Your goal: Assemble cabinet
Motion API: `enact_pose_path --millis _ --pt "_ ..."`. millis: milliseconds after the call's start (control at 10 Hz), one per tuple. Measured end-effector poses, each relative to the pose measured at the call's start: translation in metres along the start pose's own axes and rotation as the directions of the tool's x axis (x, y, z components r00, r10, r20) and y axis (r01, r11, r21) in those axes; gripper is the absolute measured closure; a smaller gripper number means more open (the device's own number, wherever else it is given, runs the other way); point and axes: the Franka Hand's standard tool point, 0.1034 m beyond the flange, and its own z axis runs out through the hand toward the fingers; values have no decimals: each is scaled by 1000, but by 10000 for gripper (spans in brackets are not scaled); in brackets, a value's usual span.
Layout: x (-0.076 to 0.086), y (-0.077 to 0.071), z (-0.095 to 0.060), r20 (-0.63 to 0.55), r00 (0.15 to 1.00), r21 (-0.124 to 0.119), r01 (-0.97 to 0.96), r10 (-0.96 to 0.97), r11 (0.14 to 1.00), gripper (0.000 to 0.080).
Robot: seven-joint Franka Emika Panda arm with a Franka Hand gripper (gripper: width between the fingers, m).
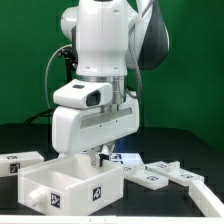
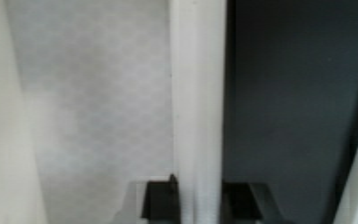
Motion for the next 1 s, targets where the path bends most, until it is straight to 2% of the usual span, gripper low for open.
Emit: enact_pose_path --millis 200,300,800,1000 --pt "2 5 0 -23 994 -12 -109 109 994 712" --pt "2 4 0 -25 985 -4 -172 172 985 712" --pt "5 2 0 -17 984 3 -179 179 984 712" --pt "6 4 -1 -20 970 3 -243 243 970 712"
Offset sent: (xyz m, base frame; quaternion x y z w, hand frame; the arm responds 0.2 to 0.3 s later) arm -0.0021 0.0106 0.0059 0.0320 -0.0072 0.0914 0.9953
